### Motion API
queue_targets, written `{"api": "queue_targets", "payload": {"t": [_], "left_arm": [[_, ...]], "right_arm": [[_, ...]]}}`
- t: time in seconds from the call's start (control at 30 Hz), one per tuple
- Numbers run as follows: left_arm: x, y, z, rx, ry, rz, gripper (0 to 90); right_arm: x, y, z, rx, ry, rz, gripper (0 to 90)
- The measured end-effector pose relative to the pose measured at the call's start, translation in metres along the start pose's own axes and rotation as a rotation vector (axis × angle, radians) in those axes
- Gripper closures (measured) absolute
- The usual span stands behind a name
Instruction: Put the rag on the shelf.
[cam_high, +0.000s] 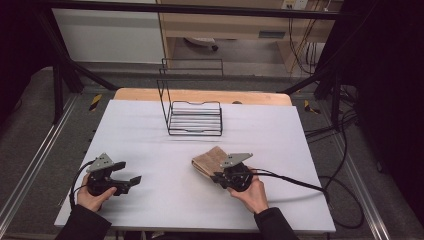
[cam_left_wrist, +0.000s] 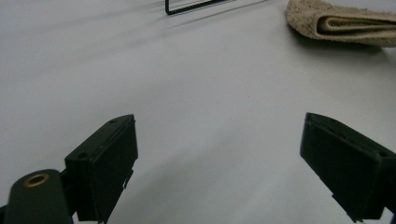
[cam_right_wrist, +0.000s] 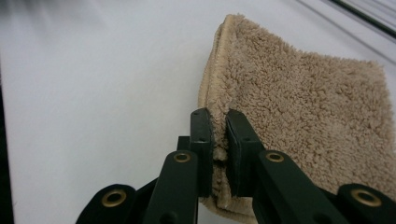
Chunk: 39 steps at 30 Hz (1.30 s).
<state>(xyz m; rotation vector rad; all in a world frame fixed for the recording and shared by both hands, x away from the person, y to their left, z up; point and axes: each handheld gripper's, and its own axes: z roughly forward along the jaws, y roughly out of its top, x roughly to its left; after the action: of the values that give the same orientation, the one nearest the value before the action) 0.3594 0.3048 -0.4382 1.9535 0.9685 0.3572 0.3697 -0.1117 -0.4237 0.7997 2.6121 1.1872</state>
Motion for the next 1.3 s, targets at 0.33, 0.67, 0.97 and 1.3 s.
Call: {"api": "queue_targets", "payload": {"t": [0.33,0.67,0.97,1.3], "left_arm": [[-0.003,0.001,0.002,0.01,-0.007,-0.005,11.1],[-0.021,0.011,0.01,0.04,-0.035,-0.01,8.3],[-0.056,0.041,0.031,0.055,-0.072,0.041,10.3],[-0.099,0.068,0.087,0.149,-0.111,0.085,32.8]], "right_arm": [[0.013,-0.019,-0.012,0.059,0.04,-0.062,81.5],[0.003,-0.022,-0.035,-0.072,0.001,0.025,61.2],[-0.029,-0.042,-0.045,-0.101,-0.16,0.185,41.7],[-0.047,-0.043,-0.022,-0.078,-0.228,0.247,41.5]]}}
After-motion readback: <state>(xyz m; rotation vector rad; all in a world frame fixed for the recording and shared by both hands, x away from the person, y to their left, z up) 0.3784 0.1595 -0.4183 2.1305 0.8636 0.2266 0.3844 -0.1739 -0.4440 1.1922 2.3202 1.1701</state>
